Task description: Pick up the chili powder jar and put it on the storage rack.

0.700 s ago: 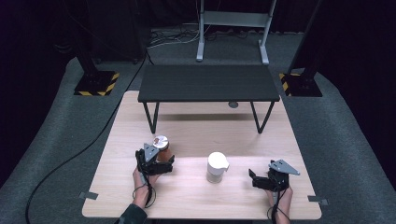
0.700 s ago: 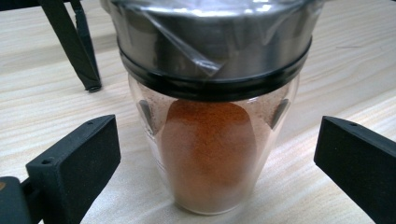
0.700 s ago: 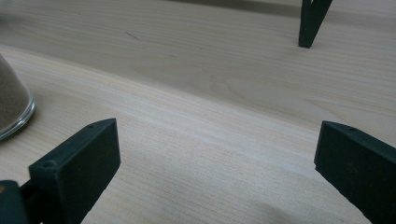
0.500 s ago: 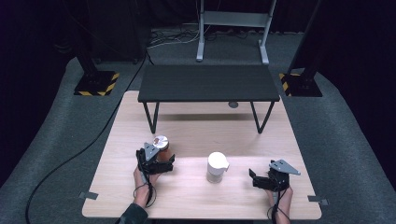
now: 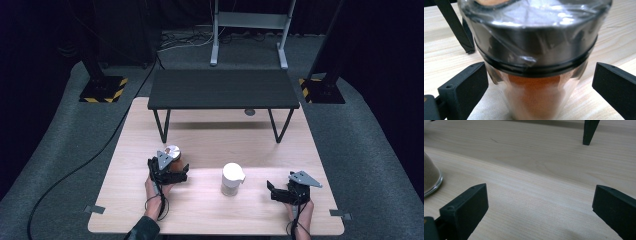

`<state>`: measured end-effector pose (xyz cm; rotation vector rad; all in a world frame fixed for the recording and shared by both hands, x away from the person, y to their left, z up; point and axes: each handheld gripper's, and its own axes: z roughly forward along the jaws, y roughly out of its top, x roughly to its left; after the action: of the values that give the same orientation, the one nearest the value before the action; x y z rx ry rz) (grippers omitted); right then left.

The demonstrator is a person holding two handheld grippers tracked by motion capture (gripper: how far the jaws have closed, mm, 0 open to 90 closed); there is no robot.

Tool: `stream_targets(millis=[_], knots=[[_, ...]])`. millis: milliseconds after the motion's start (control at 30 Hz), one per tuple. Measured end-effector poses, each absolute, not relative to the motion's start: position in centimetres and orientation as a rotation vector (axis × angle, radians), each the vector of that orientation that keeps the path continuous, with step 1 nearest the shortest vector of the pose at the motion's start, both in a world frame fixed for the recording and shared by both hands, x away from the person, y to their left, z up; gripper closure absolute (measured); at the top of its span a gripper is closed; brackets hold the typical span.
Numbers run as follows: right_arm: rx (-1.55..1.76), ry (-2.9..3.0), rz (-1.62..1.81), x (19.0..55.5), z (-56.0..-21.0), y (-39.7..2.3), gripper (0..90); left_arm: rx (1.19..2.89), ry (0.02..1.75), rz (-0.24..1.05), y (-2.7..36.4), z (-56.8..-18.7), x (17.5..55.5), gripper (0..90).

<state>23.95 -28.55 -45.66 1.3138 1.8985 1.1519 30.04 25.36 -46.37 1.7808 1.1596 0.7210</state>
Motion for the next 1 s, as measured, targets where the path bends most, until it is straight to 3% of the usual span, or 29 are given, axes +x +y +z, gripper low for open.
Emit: stream_targets(millis=[200, 733, 1000], knots=[[1.313, 1.896, 1.155, 23.91, -45.69, -28.58, 0.0, 1.782, 1.18, 0.725, 25.02, -46.25, 30.53, 1.2], [1.319, 1.902, 1.144, 24.06, -45.57, -28.48, 0.0, 1.781, 1.203, 0.701, 25.34, -46.05, 30.71, 29.2], [1.314, 1.917, 1.136, 24.23, -45.46, -28.44, 0.0, 1.787, 1.201, 0.7, 25.35, -46.01, 30.73, 31.1]])
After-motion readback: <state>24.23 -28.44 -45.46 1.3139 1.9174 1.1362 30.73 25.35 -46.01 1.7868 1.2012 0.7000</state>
